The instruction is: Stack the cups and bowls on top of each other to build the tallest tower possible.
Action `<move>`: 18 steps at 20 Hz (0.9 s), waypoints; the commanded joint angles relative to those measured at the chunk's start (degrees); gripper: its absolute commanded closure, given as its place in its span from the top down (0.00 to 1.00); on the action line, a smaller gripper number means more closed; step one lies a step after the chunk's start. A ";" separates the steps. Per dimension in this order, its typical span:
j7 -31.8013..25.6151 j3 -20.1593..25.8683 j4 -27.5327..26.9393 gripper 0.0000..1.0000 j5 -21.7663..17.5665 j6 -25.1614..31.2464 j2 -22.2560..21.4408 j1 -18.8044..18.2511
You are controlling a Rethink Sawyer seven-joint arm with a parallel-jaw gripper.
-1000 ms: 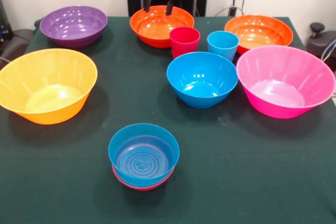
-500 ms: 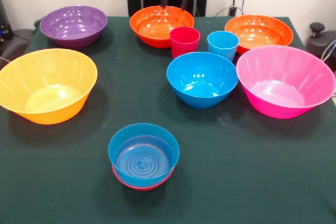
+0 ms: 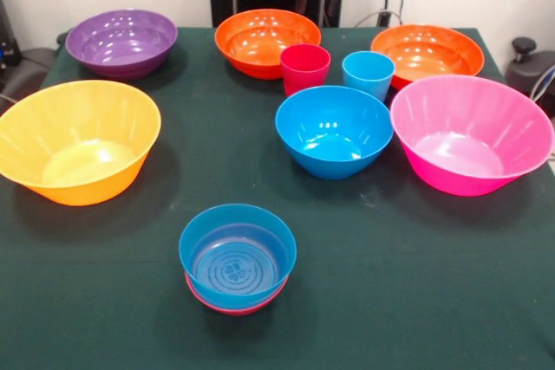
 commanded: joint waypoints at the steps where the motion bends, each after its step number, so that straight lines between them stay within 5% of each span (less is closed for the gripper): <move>1: 11.43 6.18 -0.18 1.00 0.37 -5.16 4.26 2.14; 18: 19.39 8.67 -3.14 1.00 -0.40 -10.44 9.95 3.45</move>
